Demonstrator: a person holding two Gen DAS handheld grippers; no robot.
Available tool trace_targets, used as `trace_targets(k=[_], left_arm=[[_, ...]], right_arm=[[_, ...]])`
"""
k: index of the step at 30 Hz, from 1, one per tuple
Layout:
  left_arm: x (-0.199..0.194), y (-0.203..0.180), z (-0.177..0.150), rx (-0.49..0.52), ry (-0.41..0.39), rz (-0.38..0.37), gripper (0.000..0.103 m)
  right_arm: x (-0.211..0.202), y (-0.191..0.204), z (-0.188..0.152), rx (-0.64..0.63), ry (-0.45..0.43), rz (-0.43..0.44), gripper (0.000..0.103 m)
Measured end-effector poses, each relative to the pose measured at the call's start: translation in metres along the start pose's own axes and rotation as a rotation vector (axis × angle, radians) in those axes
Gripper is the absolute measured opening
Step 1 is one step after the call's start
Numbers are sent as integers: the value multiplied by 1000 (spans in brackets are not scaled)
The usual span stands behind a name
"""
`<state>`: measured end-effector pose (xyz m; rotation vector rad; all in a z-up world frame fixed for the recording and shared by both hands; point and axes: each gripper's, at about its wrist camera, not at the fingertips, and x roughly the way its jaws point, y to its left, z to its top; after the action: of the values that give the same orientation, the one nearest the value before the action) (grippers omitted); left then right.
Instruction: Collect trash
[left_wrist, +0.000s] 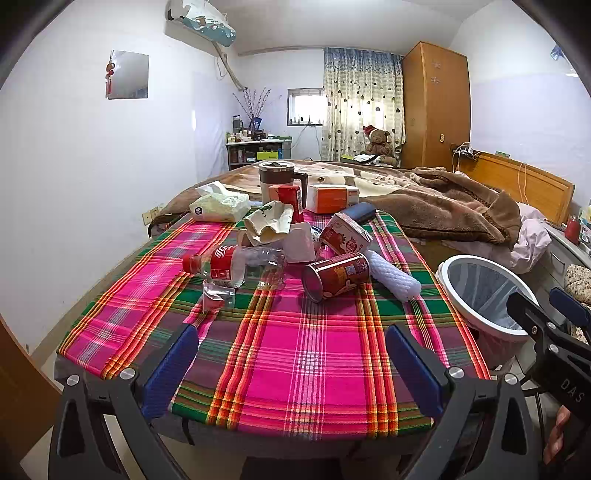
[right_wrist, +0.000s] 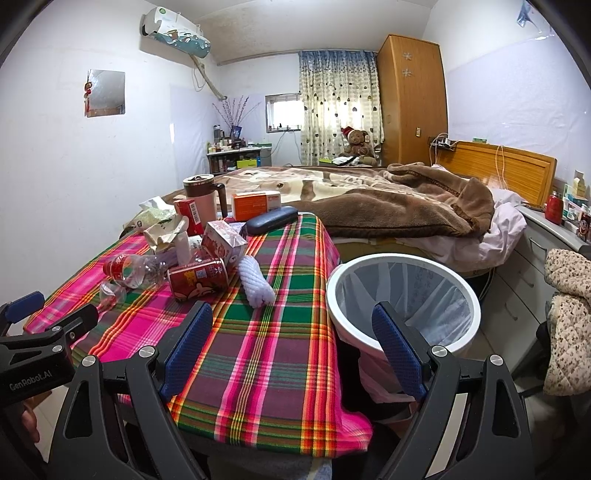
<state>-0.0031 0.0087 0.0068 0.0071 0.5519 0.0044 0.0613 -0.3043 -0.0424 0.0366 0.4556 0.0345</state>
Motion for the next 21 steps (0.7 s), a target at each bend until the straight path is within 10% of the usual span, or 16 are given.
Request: trace_targets(k=[21], left_arm=[[0, 0, 2, -4, -5, 1, 103]], right_arm=[[-1, 0, 1, -4, -2, 0, 90]])
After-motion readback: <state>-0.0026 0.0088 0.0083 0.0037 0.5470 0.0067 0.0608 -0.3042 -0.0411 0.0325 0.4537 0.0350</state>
